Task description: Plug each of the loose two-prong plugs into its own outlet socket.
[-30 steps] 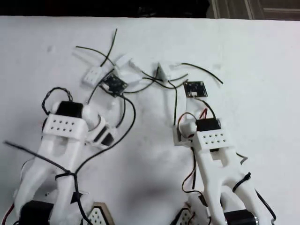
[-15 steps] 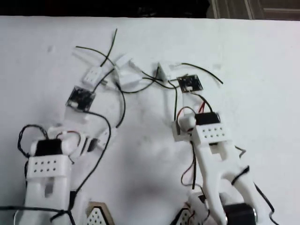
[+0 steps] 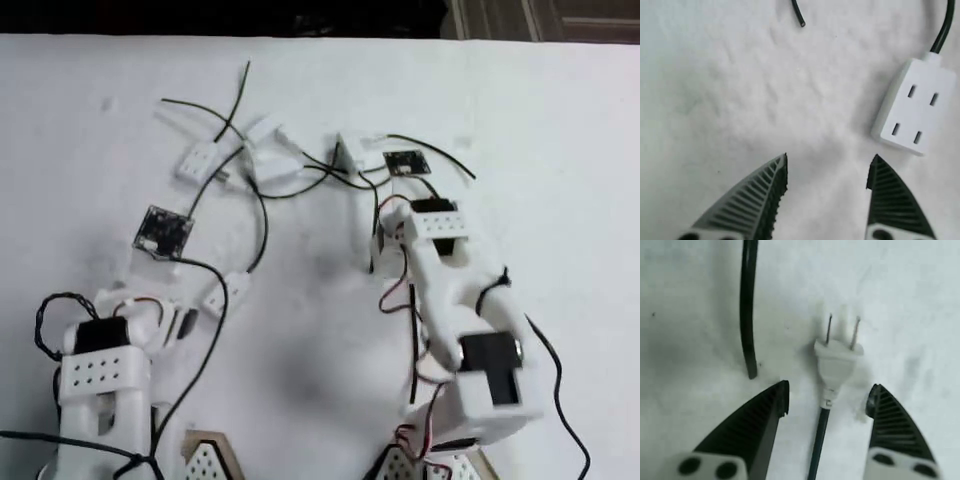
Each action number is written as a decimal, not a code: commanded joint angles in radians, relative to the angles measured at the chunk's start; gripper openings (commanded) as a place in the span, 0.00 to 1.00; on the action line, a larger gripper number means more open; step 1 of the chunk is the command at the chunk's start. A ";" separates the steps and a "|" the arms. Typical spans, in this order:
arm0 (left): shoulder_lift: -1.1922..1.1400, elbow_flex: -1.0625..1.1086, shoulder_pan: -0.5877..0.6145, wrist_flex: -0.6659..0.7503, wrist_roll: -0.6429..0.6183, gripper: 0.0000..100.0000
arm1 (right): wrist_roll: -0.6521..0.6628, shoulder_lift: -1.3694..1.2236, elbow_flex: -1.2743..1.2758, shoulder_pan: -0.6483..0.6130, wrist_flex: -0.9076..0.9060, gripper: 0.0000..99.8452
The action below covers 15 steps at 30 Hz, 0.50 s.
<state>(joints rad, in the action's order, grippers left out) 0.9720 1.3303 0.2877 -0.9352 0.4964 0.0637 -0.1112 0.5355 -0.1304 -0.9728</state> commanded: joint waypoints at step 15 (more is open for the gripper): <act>0.018 0.000 0.044 0.021 0.012 0.26 | -0.253 0.217 -0.041 -0.039 -0.094 0.02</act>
<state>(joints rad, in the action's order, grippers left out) 0.9720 1.3318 0.3245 -0.9321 0.5025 -0.0775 -0.0284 0.5217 -0.1335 -0.9851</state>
